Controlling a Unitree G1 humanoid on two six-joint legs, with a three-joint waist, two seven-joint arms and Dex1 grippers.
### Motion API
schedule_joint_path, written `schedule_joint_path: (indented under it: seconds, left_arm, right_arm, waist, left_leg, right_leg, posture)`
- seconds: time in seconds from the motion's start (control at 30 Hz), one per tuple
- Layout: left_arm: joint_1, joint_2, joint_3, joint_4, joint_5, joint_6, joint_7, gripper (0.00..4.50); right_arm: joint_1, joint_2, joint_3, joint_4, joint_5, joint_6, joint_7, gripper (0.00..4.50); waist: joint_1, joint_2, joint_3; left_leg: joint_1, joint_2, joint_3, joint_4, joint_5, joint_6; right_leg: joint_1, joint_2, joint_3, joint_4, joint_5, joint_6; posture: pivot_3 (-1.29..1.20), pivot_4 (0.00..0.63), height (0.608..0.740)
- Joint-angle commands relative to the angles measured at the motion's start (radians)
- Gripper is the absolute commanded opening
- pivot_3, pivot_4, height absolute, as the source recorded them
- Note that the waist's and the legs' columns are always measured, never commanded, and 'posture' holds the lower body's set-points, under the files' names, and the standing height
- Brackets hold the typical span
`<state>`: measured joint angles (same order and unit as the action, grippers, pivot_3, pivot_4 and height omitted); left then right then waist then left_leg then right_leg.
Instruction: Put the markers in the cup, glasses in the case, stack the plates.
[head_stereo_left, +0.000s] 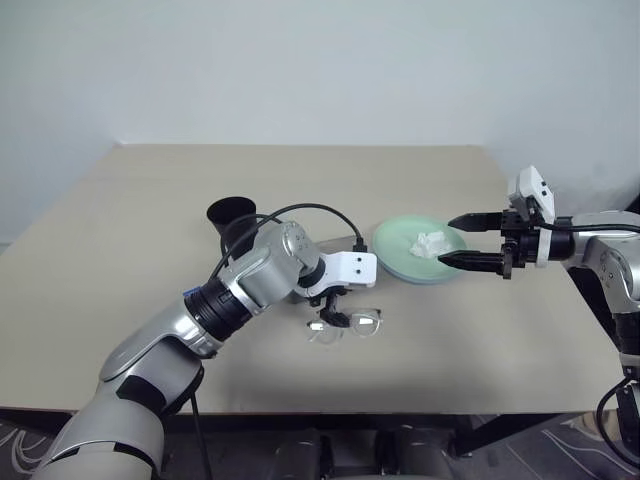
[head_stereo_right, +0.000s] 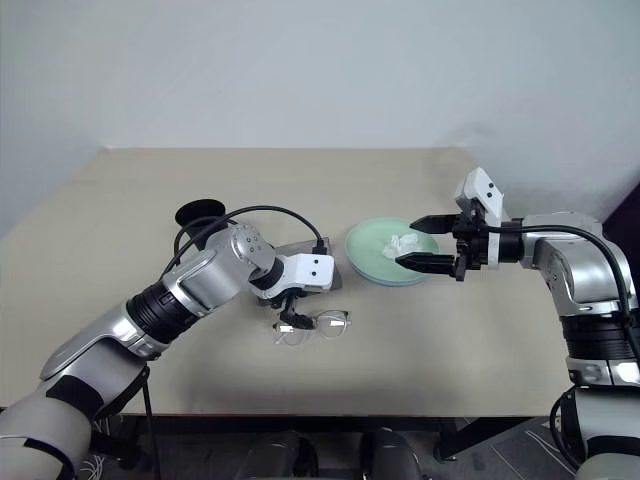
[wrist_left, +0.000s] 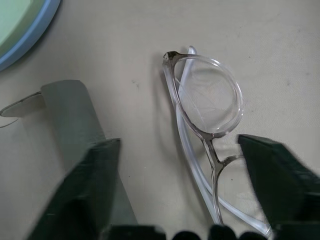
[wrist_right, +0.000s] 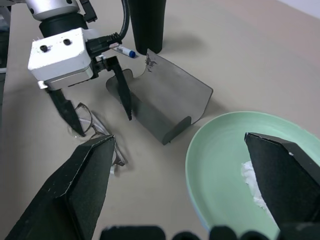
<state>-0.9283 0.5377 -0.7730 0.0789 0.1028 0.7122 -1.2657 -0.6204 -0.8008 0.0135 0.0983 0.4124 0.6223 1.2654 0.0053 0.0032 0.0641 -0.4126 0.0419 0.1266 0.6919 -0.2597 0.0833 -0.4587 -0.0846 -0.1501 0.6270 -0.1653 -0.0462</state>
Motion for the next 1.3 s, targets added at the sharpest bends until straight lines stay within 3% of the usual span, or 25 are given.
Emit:
schedule_joint_path:
  seconds: [0.03, 0.27, 0.93, 1.03, 1.2, 1.3]
  left_arm:
    - [-0.027, -0.002, 0.016, -0.008, 0.019, -0.013, -0.013, 2.47]
    - [-0.014, -0.005, 0.013, -0.016, 0.027, -0.014, -0.026, 0.03]
    - [-0.065, 0.006, 0.084, -0.016, 0.013, -0.027, -0.071, 0.03]
    - [-0.074, 0.021, 0.09, -0.053, -0.002, 0.028, -0.102, 0.69]
    - [-0.085, -0.008, 0.085, -0.089, -0.019, 0.282, -0.064, 2.37]
    - [-0.11, -0.034, 0.071, -0.098, -0.047, 0.459, -0.039, 2.37]
  right_arm:
    - [-0.013, -0.016, -0.038, -0.04, 0.026, -0.002, -0.006, 4.5]
    - [-0.005, -0.025, -0.042, -0.052, 0.037, 0.005, -0.011, 4.5]
    - [-0.025, -0.015, -0.023, -0.027, 0.027, -0.007, -0.013, 4.5]
    - [-0.022, -0.015, -0.021, -0.027, 0.025, -0.008, -0.013, 4.5]
    - [-0.022, -0.014, -0.018, -0.027, 0.026, -0.005, -0.012, 4.5]
    - [-0.022, -0.013, -0.014, -0.028, 0.026, -0.003, -0.011, 4.5]
  waist:
    - [0.0, 0.0, 0.0]
    - [0.0, 0.0, 0.0]
    - [0.0, 0.0, 0.0]
    - [0.0, 0.0, 0.0]
    - [0.0, 0.0, 0.0]
    - [0.001, 0.0, 0.0]
  left_leg:
    - [0.0, 0.0, 0.0, 0.0, 0.0, 0.0]
    - [0.0, 0.0, 0.0, 0.0, 0.0, 0.0]
    - [0.0, 0.0, 0.0, 0.003, -0.001, 0.001]
    - [0.0, 0.0, 0.0, 0.003, -0.001, 0.001]
    - [0.0, 0.0, 0.0, 0.004, -0.001, 0.002]
    - [-0.001, 0.0, -0.001, 0.005, -0.001, 0.002]
  right_leg:
    - [0.0, 0.0, 0.0, 0.0, 0.0, 0.0]
    - [0.0, 0.0, 0.0, 0.0, 0.0, 0.0]
    - [0.0, 0.0, 0.0, 0.001, 0.0, 0.0]
    - [0.0, 0.0, 0.0, 0.001, 0.0, 0.0]
    - [0.001, 0.0, 0.0, 0.002, 0.0, 0.0]
    - [0.001, 0.0, 0.001, 0.003, 0.0, 0.0]
  posture:
    - [0.0, 0.0, 0.732]
    - [0.0, 0.0, 0.732]
    - [0.0, 0.0, 0.732]
    - [0.0, 0.0, 0.732]
    - [0.0, 0.0, 0.732]
    - [0.0, 0.0, 0.732]
